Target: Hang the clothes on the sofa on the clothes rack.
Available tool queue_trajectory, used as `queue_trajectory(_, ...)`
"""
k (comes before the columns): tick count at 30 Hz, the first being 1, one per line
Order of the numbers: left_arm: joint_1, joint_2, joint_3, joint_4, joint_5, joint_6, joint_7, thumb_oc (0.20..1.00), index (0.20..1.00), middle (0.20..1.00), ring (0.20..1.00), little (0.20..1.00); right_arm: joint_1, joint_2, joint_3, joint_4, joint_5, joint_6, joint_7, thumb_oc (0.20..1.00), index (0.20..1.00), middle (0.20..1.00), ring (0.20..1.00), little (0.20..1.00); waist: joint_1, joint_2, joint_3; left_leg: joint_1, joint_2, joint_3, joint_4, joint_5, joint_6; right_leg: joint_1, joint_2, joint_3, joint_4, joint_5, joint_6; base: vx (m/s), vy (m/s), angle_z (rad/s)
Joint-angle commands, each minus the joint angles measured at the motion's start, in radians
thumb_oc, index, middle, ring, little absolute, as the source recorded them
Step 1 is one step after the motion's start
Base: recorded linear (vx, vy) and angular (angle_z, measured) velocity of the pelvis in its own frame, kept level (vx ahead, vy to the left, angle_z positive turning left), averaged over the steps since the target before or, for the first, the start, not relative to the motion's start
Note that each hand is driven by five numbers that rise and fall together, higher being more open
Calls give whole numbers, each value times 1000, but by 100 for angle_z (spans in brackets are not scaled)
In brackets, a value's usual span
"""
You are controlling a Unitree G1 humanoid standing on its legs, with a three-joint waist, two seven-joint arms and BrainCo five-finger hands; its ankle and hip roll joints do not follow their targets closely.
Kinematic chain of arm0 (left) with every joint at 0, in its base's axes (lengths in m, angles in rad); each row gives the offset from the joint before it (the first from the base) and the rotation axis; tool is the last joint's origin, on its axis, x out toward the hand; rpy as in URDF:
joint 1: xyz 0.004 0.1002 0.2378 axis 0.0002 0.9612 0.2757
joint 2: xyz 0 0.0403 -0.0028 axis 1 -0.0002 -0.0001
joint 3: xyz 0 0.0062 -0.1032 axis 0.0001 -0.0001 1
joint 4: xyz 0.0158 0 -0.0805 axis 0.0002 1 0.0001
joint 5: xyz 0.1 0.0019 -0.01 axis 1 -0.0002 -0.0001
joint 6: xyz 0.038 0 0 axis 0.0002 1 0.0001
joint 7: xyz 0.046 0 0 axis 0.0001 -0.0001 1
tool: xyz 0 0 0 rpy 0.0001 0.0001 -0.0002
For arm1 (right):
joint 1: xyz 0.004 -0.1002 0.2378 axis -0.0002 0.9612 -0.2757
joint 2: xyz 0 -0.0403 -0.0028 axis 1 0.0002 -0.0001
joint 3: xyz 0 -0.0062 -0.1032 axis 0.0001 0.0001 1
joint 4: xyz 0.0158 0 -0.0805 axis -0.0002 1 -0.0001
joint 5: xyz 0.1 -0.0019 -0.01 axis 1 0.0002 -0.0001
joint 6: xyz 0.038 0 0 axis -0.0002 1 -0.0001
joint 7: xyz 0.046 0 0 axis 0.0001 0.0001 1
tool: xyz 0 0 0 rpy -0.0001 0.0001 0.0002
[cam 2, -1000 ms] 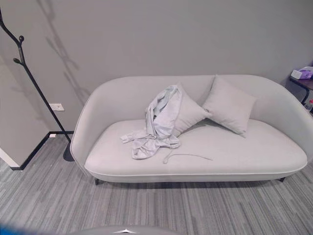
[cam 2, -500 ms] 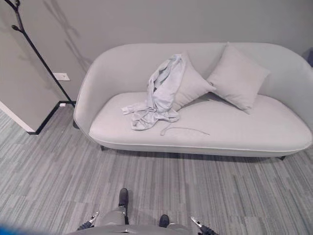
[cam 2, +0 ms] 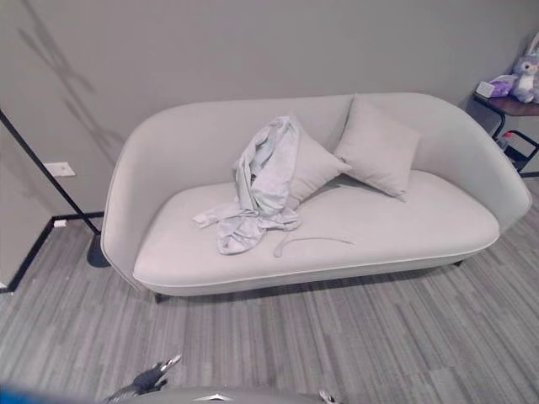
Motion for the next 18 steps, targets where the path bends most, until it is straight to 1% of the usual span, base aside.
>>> queue_trajectory(1, 15, 9, 38, 9, 53, -5, 6, 1000, 1000, 1000, 1000, 1000, -45, 4, 25, -64, -35, -40, 4, 1000, 1000, 1000, 1000, 1000, -22, -5, 40, -65, 5, -2, 13, 33, -8, 183, -24, -119, -118, 314, -2, 295, 131, 18)
queue_trajectory(2, 19, 8, 40, 17, 60, -8, 2, 1000, 1000, 1000, 1000, 1000, -39, 2, 30, -108, -19, -46, 2, 1000, 1000, 1000, 1000, 1000, -49, 19, 51, -35, 31, -9, -7, 40, -17, 112, 48, -144, -162, 217, -45, 166, -36, -2)
queue_trajectory(3, 23, 7, 40, 23, 59, -9, 2, 1000, 1000, 1000, 1000, 1000, -37, 0, 30, -122, -6, -47, -1, 1000, 1000, 1000, 1000, 1000, -59, 24, 62, -21, 38, -11, -14, 37, -22, 83, 86, -145, -213, 178, -56, 241, -77, -16)
queue_trajectory(4, 27, 6, 41, 32, 64, -9, 3, 1000, 1000, 1000, 1000, 1000, -37, -2, 26, -139, 8, -49, -3, 1000, 1000, 1000, 1000, 1000, -67, 25, 69, -5, 42, -12, -15, 24, -30, 69, 107, -160, -293, 167, -54, 134, -71, -19)
queue_trajectory(5, 27, 6, 41, 32, 64, -9, 3, 1000, 1000, 1000, 1000, 1000, -37, -2, 26, -139, 8, -49, -3, 1000, 1000, 1000, 1000, 1000, -67, 25, 69, -4, 43, -12, -15, 24, -30, 69, 107, -160, -294, 167, -54, 182, -143, -16)
queue_trajectory(6, 28, 7, 43, 43, 71, -7, 7, 1000, 1000, 1000, 1000, 1000, -48, -4, 24, -161, 25, -54, -7, 1000, 1000, 1000, 1000, 1000, -76, 17, 81, 15, 42, -13, -15, 4, -44, 48, 129, -176, -484, 187, -35, 167, -149, 3)
queue_trajectory(7, 25, 7, 46, 45, 75, -9, 11, 1000, 1000, 1000, 1000, 1000, -52, -4, 30, -177, 29, -56, -8, 1000, 1000, 1000, 1000, 1000, -80, 9, 86, 26, 42, -13, -15, -6, -50, 47, 140, -168, -563, 203, -25, 246, -202, 5)
queue_trajectory(8, 25, 5, 53, 51, 75, -11, 15, 1000, 1000, 1000, 1000, 1000, -54, -2, 35, -198, 29, -57, -9, 1000, 1000, 1000, 1000, 1000, -86, 0, 90, 44, 39, -13, -15, -22, -55, 40, 152, -150, -637, 230, -10, 204, -146, 0)
queue_trajectory(9, 27, 0, 57, 53, 81, -11, 15, 1000, 1000, 1000, 1000, 1000, -51, -1, 38, -217, 27, -57, -10, 1000, 1000, 1000, 1000, 1000, -89, -7, 91, 56, 36, -17, -15, -32, -59, 34, 161, -133, -682, 255, 3, 211, -133, 0)
queue_trajectory(10, 28, -2, 60, 55, 82, -11, 16, 1000, 1000, 1000, 1000, 1000, -49, 1, 40, -226, 27, -58, -10, 1000, 1000, 1000, 1000, 1000, -90, -13, 90, 63, 34, -18, -15, -38, -60, 23, 165, -122, -708, 274, 11, 132, -80, 3)
queue_trajectory(11, 28, -2, 60, 55, 82, -11, 16, 1000, 1000, 1000, 1000, 1000, -49, 1, 40, -226, 27, -58, -10, 1000, 1000, 1000, 1000, 1000, -90, -13, 90, 63, 34, -18, -15, -38, -60, 24, 165, -122, -708, 274, 11, 218, -125, 9)
queue_trajectory(12, 41, -8, 66, 59, 86, -9, 13, 1000, 1000, 1000, 1000, 1000, -42, 2, 44, -249, 31, -56, -7, 1000, 1000, 1000, 1000, 1000, -94, -19, 90, 87, 31, -29, -15, -50, -63, 10, 173, -102, -734, 303, 20, 153, -88, 13)
queue_trajectory(13, 41, -8, 66, 59, 86, -9, 13, 1000, 1000, 1000, 1000, 1000, -42, 2, 44, -250, 31, -56, -7, 1000, 1000, 1000, 1000, 1000, -94, -19, 90, 88, 31, -30, -15, -50, -63, 12, 173, -102, -735, 303, 20, 309, -177, 18)
queue_trajectory(14, 49, -14, 65, 62, 98, -10, 10, 1000, 1000, 1000, 1000, 1000, -35, 1, 44, -261, 35, -58, -4, 1000, 1000, 1000, 1000, 1000, -94, -21, 85, 110, 29, -42, -15, -64, -64, 18, 174, -99, -742, 316, 20, 158, -89, 21)
queue_trajectory(16, 55, -16, 63, 65, 105, -10, 8, 1000, 1000, 1000, 1000, 1000, -29, -1, 48, -269, 32, -57, -3, 1000, 1000, 1000, 1000, 1000, -92, -23, 79, 125, 28, -47, -15, -73, -65, 30, 171, -105, -745, 319, 17, 258, -157, 29)
queue_trajectory(17, 60, -19, 63, 65, 117, -10, 10, 1000, 1000, 1000, 1000, 1000, -26, -2, 53, -254, 24, -56, -2, 1000, 1000, 1000, 1000, 1000, -88, -22, 60, 146, 37, -60, -15, -91, -74, 54, 174, -119, -743, 306, 11, 260, -172, 32)
queue_trajectory(18, 60, -19, 63, 65, 117, -10, 10, 1000, 1000, 1000, 1000, 1000, -26, -2, 53, -254, 24, -56, -2, 1000, 1000, 1000, 1000, 1000, -88, -22, 60, 146, 37, -60, -15, -91, -74, 54, 174, -119, -744, 306, 11, 259, -196, 33)
